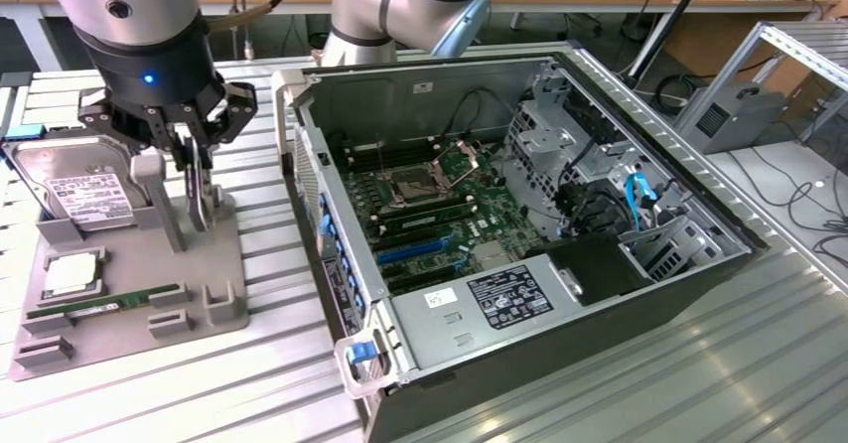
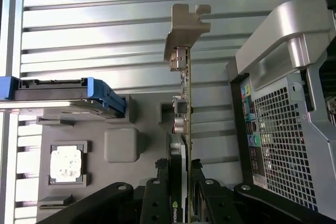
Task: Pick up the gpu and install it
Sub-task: 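Pick up the gpu and move the gpu toward the slot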
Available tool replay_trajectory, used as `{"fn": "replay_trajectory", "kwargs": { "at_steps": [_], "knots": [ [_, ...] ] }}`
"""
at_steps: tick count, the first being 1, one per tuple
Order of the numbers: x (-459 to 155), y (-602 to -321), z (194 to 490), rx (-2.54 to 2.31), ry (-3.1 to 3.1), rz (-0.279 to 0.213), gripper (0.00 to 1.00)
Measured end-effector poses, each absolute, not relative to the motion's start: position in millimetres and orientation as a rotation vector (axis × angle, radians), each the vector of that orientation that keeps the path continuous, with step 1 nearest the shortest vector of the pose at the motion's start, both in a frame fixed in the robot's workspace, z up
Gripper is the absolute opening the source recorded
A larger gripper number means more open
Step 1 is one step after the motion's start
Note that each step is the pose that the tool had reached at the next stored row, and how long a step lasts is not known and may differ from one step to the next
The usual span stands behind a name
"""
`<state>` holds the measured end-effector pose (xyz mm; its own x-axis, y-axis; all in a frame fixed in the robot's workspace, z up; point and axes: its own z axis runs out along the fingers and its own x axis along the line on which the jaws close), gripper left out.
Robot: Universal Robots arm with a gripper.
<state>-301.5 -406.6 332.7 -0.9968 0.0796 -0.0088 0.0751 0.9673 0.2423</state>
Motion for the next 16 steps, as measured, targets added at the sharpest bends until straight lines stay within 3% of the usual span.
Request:
{"fn": "replay_trajectory", "kwargs": {
  "at_steps": [16],
  "knots": [
    [-302, -407, 357, 0.123, 3.083, 0.506, 0.27]
  ]
}}
